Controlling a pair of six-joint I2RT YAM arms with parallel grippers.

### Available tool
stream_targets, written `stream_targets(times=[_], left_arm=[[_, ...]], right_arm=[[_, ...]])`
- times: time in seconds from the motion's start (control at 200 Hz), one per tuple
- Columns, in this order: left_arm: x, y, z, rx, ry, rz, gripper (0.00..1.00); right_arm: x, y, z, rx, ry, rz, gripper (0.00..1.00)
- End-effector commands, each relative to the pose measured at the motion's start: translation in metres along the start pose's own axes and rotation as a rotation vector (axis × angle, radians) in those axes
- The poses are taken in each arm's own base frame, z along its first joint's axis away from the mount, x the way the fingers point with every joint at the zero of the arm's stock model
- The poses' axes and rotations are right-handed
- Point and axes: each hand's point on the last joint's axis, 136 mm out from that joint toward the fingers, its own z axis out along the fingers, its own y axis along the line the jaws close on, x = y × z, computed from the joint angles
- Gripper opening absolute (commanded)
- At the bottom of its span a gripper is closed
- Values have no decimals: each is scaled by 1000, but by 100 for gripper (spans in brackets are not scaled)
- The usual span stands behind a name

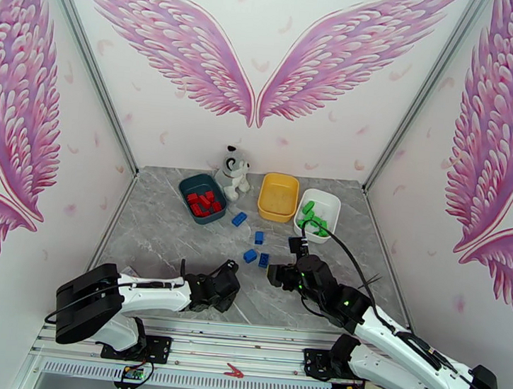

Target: Sort the legos into containers by color

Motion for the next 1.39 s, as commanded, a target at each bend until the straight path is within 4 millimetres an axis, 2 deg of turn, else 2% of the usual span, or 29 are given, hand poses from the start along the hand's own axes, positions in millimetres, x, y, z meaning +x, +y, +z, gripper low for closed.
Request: stream_targets(times=[0.0,0.19,0.33,0.425,0.58,0.715,0.835,0.96,1.045,1.085,1.245,1.39], left_arm=[[0,-7,2,5,27,28,47],[-9,-4,-1,-19,-14,11,37],[-26,-2,-17,18,-87,-28,35],[-45,-2,-32,75,-146,-61,35],[-97,-10,-58,223,-274,-117,35],[-156,-9,-74,323,-385,-171,35],[-211,-5,-79,367,-466,-217,35],[-266,-1,-67,400,-506,-272,34],[-300,5,-51,406,-516,-308,33],[-323,7,-50,423,-542,-323,33],[-375,17,-15,478,-560,-397,32],[-408,21,20,517,-556,-430,33]], right_arm=[[-1,-1,-3,11,-17,4,74],[3,-6,0,28,-14,7,73],[9,-15,3,60,-14,9,73],[14,-19,9,70,-10,9,74],[23,-21,25,86,24,1,74],[23,-26,40,122,31,-7,74],[21,-42,54,159,43,32,75],[21,-52,66,132,64,100,73],[21,-54,69,123,64,121,73],[21,-55,68,121,63,129,72],[21,-54,63,98,49,150,72],[22,-55,55,93,39,156,73]])
